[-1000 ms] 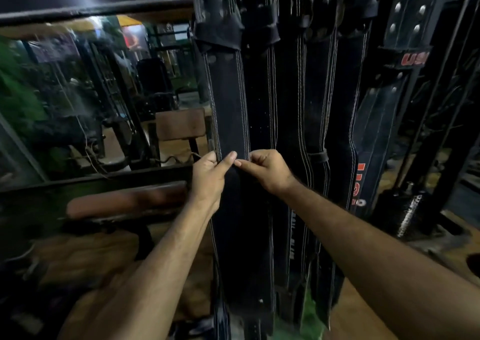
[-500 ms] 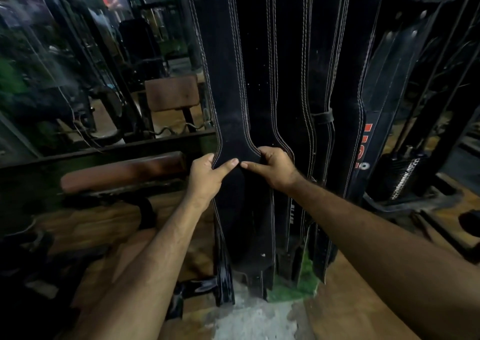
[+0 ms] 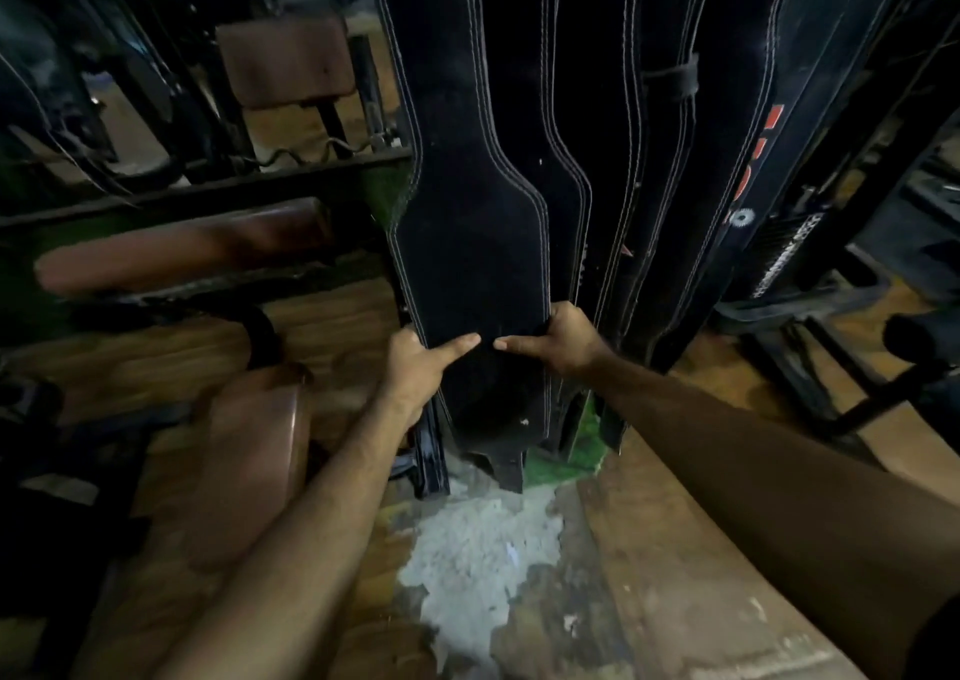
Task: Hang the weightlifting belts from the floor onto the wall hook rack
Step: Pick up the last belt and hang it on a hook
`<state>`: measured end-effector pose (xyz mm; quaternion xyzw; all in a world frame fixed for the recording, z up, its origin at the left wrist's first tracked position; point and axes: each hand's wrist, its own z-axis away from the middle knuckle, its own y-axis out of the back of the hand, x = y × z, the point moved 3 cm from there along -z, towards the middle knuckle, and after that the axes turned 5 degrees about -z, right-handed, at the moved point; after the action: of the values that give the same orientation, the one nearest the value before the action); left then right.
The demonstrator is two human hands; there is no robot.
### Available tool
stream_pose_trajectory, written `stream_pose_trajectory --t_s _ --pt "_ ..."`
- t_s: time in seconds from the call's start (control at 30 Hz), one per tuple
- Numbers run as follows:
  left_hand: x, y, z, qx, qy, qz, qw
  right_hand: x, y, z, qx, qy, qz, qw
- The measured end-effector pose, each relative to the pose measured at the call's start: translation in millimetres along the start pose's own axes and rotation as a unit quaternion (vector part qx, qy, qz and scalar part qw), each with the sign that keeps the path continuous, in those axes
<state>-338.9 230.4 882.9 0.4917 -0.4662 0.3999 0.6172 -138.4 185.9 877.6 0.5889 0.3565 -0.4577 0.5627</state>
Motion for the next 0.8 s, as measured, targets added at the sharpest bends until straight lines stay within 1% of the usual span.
stream_pose_trajectory --t_s 0.17,0.37,0.43,0.5,0.6,0.67,0.73,0.8 --pt "-58.4 -9.6 -5.5 -0.014 0.044 -0.022 0.999 52.0 -24.1 -0.3 -0.006 -0.036 0.025 0.999" --pt "-133.8 -19.5 -9.6 -0.018 0.077 -0.044 0.996 114.9 -60.6 -5.4 0.01 -0.066 -0.017 0.998" --pt "-159.0 -22.6 -10.5 -0.005 0.081 -0.042 0.996 134.3 -74.6 -6.8 0.006 -0.079 -0.042 0.996" --pt "-180.2 -26.7 -12.9 -0.002 0.08 -0.049 0.996 155.7 -84.7 -8.5 0.025 -0.083 -0.05 0.995" --pt "-209.4 -32.1 -11.5 -0.014 0.068 -0.06 0.996 189.8 -97.4 -3.7 0.006 -0.099 -0.048 0.994" --pt "-231.5 -37.2 -5.2 -0.028 0.062 -0.072 0.995 212.6 -102.9 7.2 -0.008 -0.129 -0.028 0.991" --pt "-246.3 -44.4 4.4 -0.032 0.07 -0.071 0.995 233.3 -106.7 21.3 -0.012 -0.184 -0.034 0.982" --pt "-255.4 -52.5 10.8 -0.028 0.089 -0.075 0.993 249.5 -109.6 31.9 -0.006 -0.222 -0.067 0.973"
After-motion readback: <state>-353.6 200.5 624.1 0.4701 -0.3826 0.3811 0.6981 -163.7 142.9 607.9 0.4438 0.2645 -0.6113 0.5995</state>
